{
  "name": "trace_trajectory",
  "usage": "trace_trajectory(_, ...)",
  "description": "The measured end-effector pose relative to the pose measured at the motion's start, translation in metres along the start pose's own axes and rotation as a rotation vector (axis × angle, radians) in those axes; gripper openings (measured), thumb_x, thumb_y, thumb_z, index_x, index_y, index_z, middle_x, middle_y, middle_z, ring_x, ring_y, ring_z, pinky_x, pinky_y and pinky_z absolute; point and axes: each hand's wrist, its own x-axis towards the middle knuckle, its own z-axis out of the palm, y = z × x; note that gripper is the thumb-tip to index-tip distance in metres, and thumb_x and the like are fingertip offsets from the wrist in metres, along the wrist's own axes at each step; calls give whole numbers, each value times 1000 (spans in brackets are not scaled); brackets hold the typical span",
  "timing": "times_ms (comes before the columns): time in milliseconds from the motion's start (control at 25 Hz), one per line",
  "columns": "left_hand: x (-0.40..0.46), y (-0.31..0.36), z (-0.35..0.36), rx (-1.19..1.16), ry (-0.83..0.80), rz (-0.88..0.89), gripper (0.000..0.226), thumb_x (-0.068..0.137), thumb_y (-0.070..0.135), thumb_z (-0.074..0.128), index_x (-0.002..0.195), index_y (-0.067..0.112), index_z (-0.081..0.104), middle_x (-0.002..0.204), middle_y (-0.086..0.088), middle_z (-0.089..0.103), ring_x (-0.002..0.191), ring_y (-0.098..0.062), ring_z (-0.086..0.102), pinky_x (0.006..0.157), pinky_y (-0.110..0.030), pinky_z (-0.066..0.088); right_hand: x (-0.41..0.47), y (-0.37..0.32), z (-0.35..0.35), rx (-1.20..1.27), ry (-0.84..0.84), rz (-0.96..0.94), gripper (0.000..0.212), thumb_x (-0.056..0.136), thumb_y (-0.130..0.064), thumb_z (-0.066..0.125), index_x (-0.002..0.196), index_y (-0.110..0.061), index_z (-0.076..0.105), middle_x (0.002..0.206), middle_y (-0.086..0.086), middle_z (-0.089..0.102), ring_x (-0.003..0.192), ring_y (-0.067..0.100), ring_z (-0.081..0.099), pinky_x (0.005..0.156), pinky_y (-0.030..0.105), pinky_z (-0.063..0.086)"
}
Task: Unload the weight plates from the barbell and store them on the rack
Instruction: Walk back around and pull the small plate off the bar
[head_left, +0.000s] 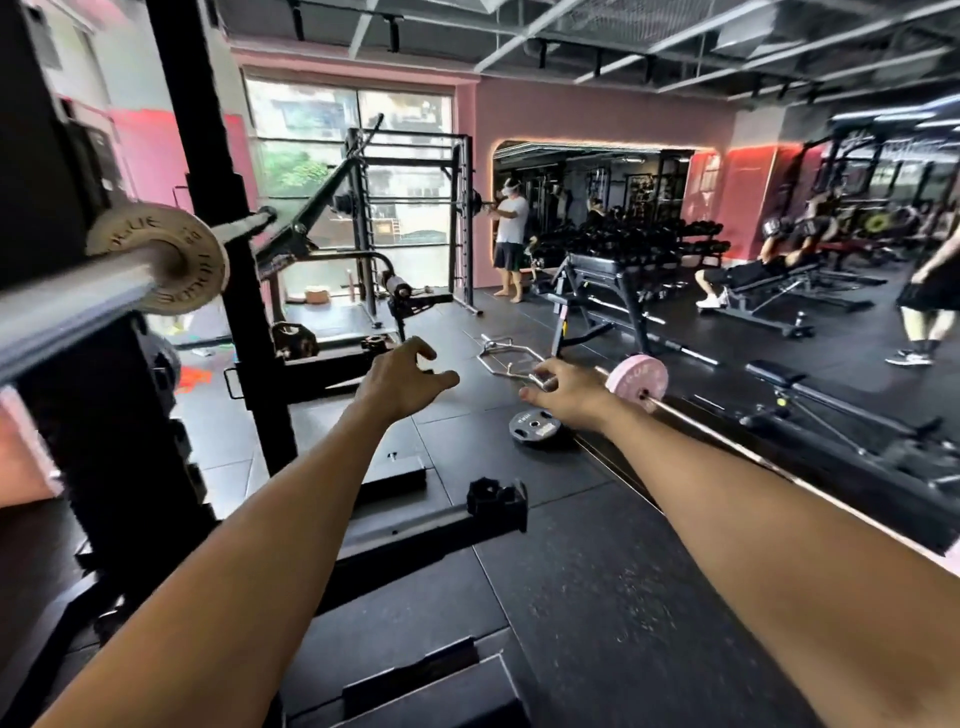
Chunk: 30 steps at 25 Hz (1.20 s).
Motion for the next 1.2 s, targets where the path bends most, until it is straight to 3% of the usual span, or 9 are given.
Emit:
trace_trajectory(400,120,-108,173,53,-245,-149,37,75,49,70,106,31,62,89,-4,67,84,-20,60,75,-29,47,153,129,98,-73,-161,208,45,90,-39,59,130,-19,51,132,10,55,121,28,52,104,35,40)
trace_trajectory(600,149,-172,262,102,-438,-229,40,77,44,72,112,27,65,108,-2,66,91,-17,59,76,-22,41,212,187,169,-160,-283,304,40,90,-36,57,126,-19,53,129,10,58,118,29,53,100,38,44)
trace_trajectory(840,137,-238,346,102,-663,-225,54,66,40,83,116,32,65,118,-3,46,110,-20,52,96,-23,39,235,252,244,-257,-443,375,42,91,-28,57,131,-19,49,130,13,56,116,33,54,97,40,45)
trace_trajectory(920,136,-248,361,89,-659,-199,52,63,38,84,112,34,68,118,-3,46,112,-22,50,102,-31,42,238,264,256,-263,-456,365,42,91,-25,58,131,-20,49,128,14,57,114,34,55,96,42,46)
trace_trajectory(1000,135,-253,369,102,-624,-151,42,63,39,84,103,33,72,116,-5,48,110,-24,51,98,-38,46,240,271,261,-265,-454,346,39,90,-22,59,128,-21,51,125,13,59,111,34,56,94,42,48)
trace_trajectory(1200,135,-260,364,68,-629,-50,30,68,26,85,96,20,76,127,-7,50,107,-27,56,94,-36,47,238,271,258,-221,-402,327,25,89,-22,62,114,-22,64,119,12,63,106,31,59,90,37,48)
